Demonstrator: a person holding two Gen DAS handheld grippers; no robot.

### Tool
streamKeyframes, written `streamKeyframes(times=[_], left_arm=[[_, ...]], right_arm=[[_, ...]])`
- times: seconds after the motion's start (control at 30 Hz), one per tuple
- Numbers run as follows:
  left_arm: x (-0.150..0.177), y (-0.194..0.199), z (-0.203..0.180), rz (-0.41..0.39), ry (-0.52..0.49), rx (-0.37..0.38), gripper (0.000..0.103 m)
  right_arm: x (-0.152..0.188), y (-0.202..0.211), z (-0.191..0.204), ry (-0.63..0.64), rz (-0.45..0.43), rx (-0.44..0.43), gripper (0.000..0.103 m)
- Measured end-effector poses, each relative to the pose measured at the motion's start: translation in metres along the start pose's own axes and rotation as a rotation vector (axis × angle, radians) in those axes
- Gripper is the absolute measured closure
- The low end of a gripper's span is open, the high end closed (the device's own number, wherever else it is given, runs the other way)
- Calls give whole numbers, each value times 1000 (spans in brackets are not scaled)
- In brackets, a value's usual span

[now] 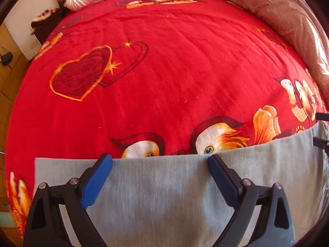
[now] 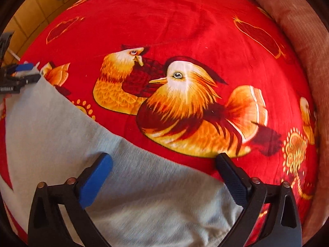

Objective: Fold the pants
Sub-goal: 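Lower both grippers to the sweatpants' leg hem and close on it, then lift the hem with both grippers and fold it toward the waistband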

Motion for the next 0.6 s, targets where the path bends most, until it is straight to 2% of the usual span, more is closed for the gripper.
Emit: streamKeyframes(times=[0.13,0.2,0.23,0.3,0.33,0.4,0.43,0.47,0.5,0.53,0.6], left_arm=[[2,-5,2,11,-5,30,5],[2,-4,2,22,-19,40,11],[2,-3,1,25,-22,55,14],[5,4,-8,23,-34,78,34],[8,9,-14,20,-46,86,40],[11,15,-22,20,-59,90,64],[13,18,-24,22,-58,97,69],[14,19,-26,24,-56,100,80],[16,22,-27,26,-47,103,88],[17,23,-26,25,-38,99,91],[20,27,-23,21,-9,102,98]], right_arm=[[-3,-3,1,16,9,-16,0],[-5,-3,5,29,7,-11,2],[-5,-1,7,40,5,-15,6],[-7,3,14,61,1,-31,18],[-7,5,19,76,-2,-41,28],[-6,10,26,98,-5,-49,46],[-6,12,31,106,-8,-58,60],[-7,14,35,111,-13,-65,81],[-7,16,40,110,-16,-94,93],[-6,18,46,94,-15,-132,97],[-6,22,51,84,-32,-119,97]])
Point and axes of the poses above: each gripper's, at about its wrist camera, not at the fingertips, and y roughly against the way its jaws point, z to its left, x to its underside, the point moved 9 cm from there along -y, roughly the way its jaws point, and after that the axes turned 2 degrees about -x, right-handed, at the moved point
